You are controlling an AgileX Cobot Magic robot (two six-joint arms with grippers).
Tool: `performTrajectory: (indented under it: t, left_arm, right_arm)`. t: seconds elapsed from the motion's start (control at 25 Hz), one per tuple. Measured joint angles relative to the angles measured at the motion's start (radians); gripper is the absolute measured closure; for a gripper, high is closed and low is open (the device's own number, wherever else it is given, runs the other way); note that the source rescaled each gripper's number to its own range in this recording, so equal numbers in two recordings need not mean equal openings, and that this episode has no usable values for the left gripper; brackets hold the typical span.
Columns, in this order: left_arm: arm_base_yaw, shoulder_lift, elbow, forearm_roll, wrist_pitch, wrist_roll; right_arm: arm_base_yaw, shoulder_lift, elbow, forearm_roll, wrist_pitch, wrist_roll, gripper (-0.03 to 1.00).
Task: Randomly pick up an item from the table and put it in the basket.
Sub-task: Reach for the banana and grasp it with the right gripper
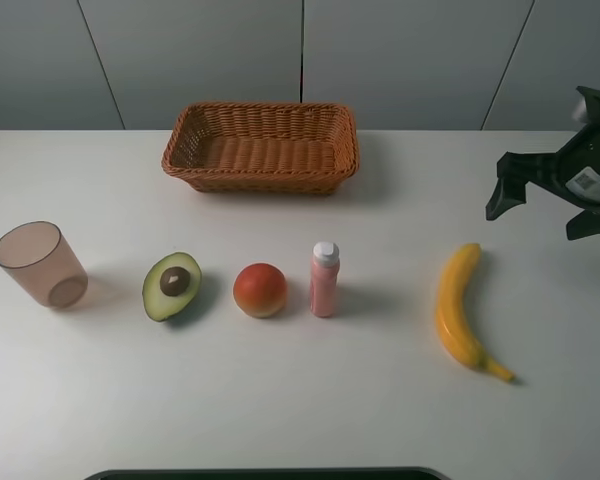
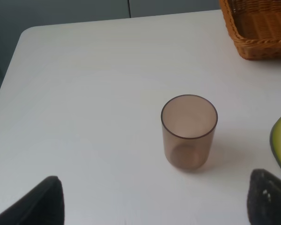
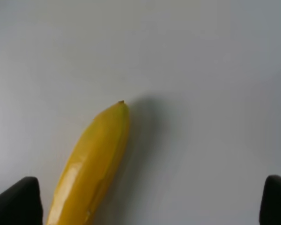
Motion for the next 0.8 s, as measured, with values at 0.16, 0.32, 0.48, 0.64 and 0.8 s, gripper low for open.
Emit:
performTrajectory:
  t: [0.16,0.32,0.48,0.64,0.8]
  left_arm:
    - [0.0,0.0,0.0,0.0,0.0,0.0]
    - [0.0,0.0,0.0,0.0,0.0,0.0]
    - [0.0,0.0,0.0,0.0,0.0,0.0]
    - [0.0,0.0,0.0,0.0,0.0,0.0]
    - [0.0,0.0,0.0,0.0,0.0,0.0]
  right_arm:
    - [0.065,0.048,0.001,0.011,-0.009,-0.007,-0.03]
    - [0.127,0.073,0.004,0.029,-0.006,0.007,-0.03]
    - [0.167,0.074,0.023,0.04,0.018,0.036,-0.03]
    - [0.19,0.074,0.088,0.073,0.005,0.043,-0.03]
    - [0.195,0.074,0.154,0.105,-0.038,0.043,0.01]
